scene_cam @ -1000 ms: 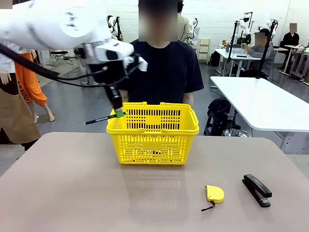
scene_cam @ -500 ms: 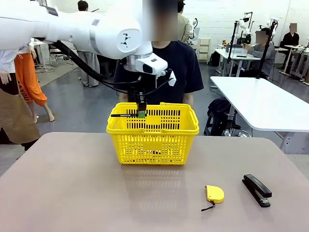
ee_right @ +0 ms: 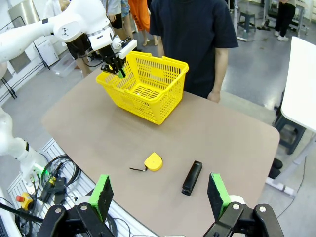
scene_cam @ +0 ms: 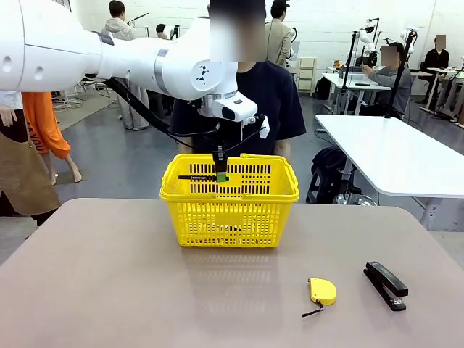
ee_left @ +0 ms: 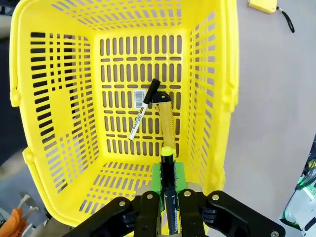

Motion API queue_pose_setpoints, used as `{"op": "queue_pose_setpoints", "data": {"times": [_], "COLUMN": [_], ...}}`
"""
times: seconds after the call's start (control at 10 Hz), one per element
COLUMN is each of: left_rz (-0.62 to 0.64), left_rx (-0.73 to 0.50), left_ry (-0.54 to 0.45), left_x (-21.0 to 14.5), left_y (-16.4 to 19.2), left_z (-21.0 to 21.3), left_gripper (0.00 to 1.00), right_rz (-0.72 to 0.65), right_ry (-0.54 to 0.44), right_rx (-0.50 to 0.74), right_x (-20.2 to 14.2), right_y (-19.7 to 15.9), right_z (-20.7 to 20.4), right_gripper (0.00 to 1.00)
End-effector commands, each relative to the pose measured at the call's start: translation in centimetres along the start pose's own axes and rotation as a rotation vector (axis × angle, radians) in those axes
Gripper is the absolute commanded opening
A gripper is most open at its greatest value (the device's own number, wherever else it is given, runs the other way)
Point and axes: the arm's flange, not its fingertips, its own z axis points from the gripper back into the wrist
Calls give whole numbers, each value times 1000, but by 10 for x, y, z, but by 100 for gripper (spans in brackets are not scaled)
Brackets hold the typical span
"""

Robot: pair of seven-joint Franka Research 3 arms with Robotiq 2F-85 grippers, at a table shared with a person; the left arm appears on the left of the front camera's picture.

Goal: Place the items the person wants into the basket.
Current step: Pick up the item the person points to and place it in the Market Basket.

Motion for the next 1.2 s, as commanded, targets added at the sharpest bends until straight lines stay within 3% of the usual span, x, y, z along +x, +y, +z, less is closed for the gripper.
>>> {"op": "queue_pose_setpoints", "data": {"times": [0.0,0.7,0.8,1.1], "left_rz": [-13,-14,-123,-147], "left_rx": [5,1,1,-60], "left_ry": [0,-10,-87,-124], "left_x": [2,7,14,33], "left_y": [-6,-5,8,43], "left_z": [6,4,-4,-39], "left_gripper": [12,12,12,12], "right_rz": [-9,-9,-9,-9], "right_ry": [15,15,15,15], "right_rx": [-5,-5,-5,-5], "right_x": [0,0,0,0], "right_y": [0,0,0,0], "right_z": [-1,-1,-1,-1], "right_gripper": [100,100,100,100]}}
